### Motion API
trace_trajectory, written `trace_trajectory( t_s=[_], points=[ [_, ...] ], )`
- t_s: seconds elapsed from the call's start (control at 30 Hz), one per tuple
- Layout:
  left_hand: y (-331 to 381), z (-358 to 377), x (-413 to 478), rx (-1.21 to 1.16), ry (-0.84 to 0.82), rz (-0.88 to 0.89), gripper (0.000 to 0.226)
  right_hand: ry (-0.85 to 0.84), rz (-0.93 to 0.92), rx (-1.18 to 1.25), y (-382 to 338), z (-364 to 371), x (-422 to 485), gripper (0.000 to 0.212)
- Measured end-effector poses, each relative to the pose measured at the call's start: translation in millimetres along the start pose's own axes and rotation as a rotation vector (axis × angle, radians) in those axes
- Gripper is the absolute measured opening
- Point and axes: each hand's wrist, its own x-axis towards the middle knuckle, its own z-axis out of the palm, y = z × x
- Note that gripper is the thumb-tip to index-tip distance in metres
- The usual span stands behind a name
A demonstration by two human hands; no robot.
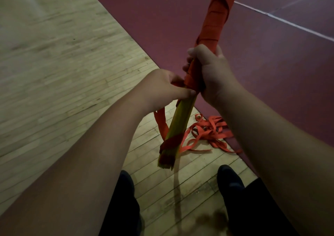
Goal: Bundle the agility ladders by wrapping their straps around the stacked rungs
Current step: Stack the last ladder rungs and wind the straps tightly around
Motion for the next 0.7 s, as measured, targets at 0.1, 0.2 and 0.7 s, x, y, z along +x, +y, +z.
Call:
trace_trajectory(
  t_s=[0.1,0.2,0.7],
  points=[
    [0.7,2.3,2.3,0.151,0.0,-0.013,0.021,0.048,-0.003,-0.151,6.5,-0.1,3.7,0.043],
    [-3.1,7.2,3.8,0.215,-0.047,-0.022,0.021,0.104,0.031,-0.298,12.9,-0.3,7.8,0.052],
    [-2.3,19.8,1.7,0.205,-0.043,-0.108,0.035,-0.01,0.012,-0.577,21.0,-3.6,8.6,0.046]
  ],
)
